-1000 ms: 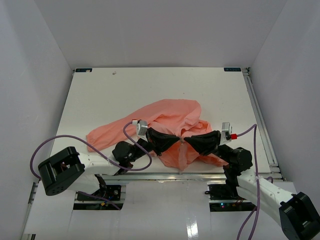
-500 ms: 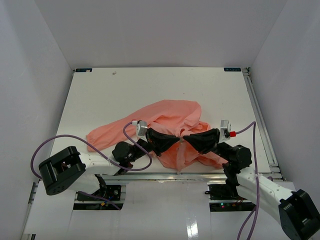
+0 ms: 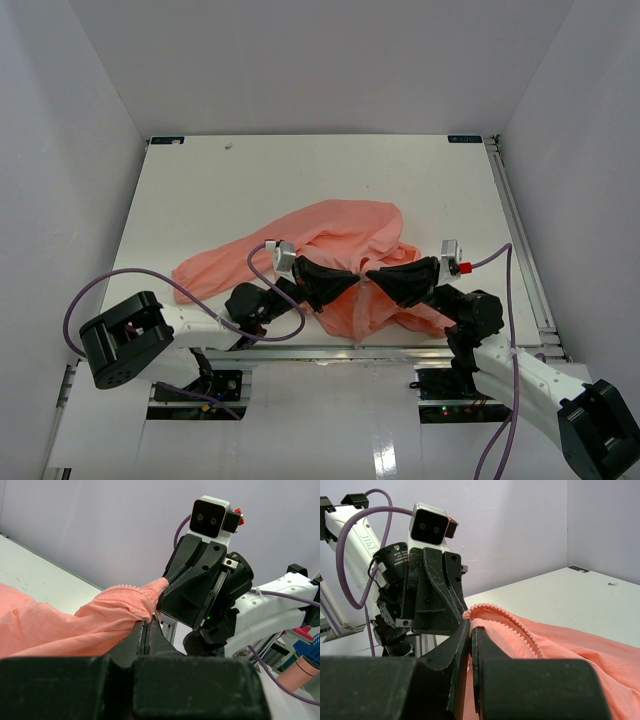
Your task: Zip up the jacket
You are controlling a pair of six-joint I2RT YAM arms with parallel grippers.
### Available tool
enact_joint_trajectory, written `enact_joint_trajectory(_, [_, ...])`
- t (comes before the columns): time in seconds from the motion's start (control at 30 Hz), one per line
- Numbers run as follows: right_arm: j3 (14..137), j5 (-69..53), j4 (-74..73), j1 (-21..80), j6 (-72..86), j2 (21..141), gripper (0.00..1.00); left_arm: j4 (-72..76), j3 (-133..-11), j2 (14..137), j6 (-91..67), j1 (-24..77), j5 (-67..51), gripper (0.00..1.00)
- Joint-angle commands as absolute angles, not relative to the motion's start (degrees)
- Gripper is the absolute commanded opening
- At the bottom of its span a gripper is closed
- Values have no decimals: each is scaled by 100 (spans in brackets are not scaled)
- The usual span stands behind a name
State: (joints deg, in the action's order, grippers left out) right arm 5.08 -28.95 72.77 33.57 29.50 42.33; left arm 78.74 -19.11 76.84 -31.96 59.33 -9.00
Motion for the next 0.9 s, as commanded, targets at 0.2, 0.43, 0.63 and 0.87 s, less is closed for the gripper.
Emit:
enact_joint_trajectory(0.2, [1210, -2312, 7384, 3366, 2699, 4262, 8, 10424, -1672, 7796, -3103, 5994, -1396, 0])
enact_joint_trajectory(0.43, [1363, -2241, 7137, 3357, 2583, 4273, 8, 10424, -1573, 7805, -3050, 5994, -1521, 0])
enact_joint_trajectory(0.63, [1477, -2277, 7075, 3366, 2566, 4355, 8, 10429, -1582, 7859, -3040, 5994, -1669, 0])
enact_joint_trajectory(0.87, [1615, -2292, 6748, 3360, 2457, 4329, 8, 10433, -1543, 7880, -3010, 5994, -1618, 0])
